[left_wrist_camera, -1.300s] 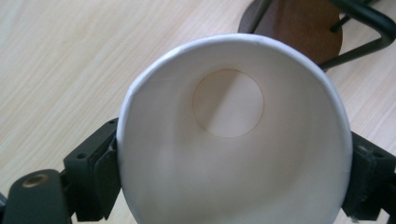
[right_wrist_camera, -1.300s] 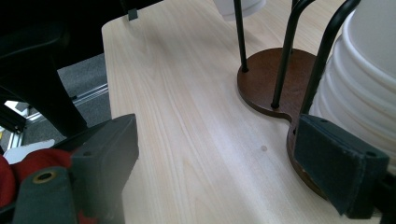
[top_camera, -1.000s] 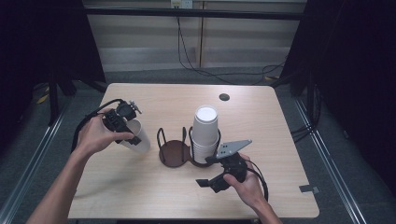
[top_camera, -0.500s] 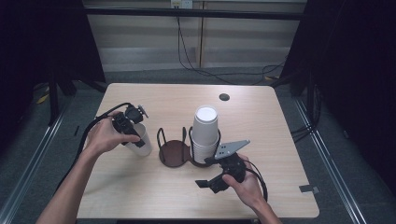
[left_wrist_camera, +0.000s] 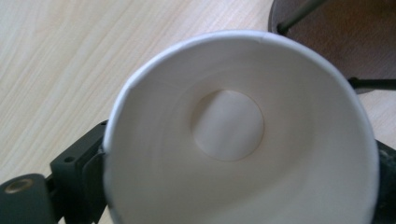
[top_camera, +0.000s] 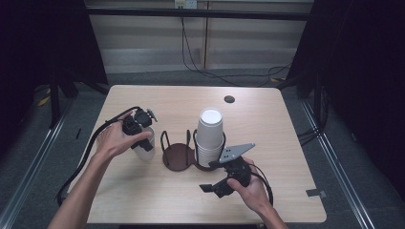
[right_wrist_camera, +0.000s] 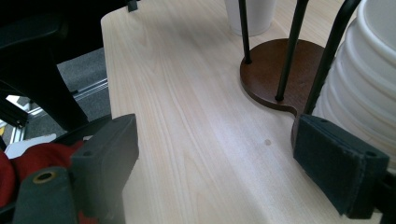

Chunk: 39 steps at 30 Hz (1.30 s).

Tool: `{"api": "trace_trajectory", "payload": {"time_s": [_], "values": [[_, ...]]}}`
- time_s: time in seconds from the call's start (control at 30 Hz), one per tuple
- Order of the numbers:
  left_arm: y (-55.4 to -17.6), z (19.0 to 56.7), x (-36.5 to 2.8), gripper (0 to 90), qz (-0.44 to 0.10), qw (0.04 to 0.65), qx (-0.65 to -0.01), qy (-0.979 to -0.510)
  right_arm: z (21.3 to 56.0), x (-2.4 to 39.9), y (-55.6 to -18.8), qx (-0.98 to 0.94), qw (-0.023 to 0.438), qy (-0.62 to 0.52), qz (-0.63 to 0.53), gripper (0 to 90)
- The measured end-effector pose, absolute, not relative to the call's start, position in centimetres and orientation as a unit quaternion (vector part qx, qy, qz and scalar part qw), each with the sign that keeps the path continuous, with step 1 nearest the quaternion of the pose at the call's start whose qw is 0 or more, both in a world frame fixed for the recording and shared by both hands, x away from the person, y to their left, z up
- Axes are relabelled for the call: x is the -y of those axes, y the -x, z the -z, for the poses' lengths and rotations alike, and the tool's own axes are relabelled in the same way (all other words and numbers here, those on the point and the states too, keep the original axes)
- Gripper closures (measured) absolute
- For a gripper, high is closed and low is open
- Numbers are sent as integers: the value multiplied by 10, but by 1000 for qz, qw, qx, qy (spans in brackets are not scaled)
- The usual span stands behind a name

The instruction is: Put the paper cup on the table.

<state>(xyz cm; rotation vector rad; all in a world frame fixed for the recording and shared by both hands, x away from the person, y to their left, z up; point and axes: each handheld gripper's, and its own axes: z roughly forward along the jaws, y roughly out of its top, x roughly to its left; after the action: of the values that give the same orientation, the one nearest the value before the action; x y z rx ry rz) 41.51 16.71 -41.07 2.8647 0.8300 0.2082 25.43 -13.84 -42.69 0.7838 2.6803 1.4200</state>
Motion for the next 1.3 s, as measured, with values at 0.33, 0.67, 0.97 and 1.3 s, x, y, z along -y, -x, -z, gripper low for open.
{"api": "trace_trajectory", "payload": {"time_s": [0.33,0.67,0.97,1.3], "values": [[-409,416,-168,69,-81,80,-271,-956,428,136,-254,-858,4,-248,-449,142],[-408,422,-186,71,-65,116,-262,-956,428,137,-254,-859,9,-248,-448,142],[-405,429,-204,66,-51,132,-268,-953,428,137,-254,-859,8,-250,-448,142],[-396,432,-225,110,-37,158,-266,-950,428,137,-254,-858,9,-251,-448,142]]}}
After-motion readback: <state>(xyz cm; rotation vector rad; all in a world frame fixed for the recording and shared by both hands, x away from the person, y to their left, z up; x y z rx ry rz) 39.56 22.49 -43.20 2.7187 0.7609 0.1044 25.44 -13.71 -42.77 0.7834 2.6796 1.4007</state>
